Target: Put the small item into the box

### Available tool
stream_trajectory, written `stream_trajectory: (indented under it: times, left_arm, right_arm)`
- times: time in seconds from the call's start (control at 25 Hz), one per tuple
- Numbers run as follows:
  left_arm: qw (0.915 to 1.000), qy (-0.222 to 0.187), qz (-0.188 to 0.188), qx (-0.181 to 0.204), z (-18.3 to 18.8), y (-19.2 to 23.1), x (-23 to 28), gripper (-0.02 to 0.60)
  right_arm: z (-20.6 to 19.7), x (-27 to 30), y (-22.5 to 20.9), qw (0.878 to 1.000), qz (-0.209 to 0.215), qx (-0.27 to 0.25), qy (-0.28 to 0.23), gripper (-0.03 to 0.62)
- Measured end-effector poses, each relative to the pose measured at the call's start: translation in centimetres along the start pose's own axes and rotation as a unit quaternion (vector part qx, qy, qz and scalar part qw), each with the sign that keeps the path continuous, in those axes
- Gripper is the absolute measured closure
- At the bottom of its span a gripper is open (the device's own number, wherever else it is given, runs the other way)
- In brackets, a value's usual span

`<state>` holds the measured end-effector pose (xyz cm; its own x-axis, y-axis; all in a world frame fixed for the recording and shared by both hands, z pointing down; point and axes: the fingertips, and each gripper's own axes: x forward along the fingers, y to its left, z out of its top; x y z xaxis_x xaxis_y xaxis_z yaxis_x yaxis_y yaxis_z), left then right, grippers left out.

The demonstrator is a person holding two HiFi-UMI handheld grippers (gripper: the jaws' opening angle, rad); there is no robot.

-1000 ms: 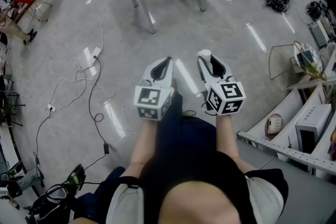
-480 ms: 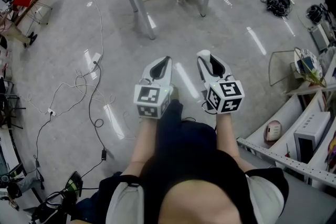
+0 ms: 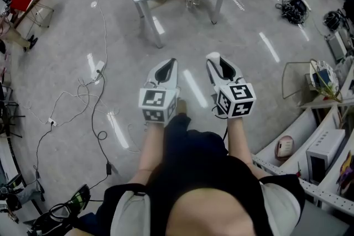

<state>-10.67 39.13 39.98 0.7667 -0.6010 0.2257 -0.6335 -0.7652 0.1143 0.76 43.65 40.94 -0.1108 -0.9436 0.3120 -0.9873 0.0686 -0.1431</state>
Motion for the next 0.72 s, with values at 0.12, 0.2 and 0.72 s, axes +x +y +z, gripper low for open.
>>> stream_trajectory:
  times: [0.12,0.2,0.72]
  left_arm:
    - [1.0000,-0.002,0.004,-0.005,0.7,1.4,1.4,0.574]
    - [0.9999,-0.003,0.009,-0.008,1.1,2.3,2.1,0.574]
    - [0.9997,-0.005,0.008,-0.022,2.8,7.6,8.3,0.572]
  right_arm:
    - [1.0,1.8,-0.5,1.000,0.004,-0.004,0.002,0.456]
    - [1.5,3.0,-0.7,1.000,0.007,-0.006,0.005,0.456]
    - [4.7,10.5,-1.9,1.000,0.030,0.009,0.006,0.456]
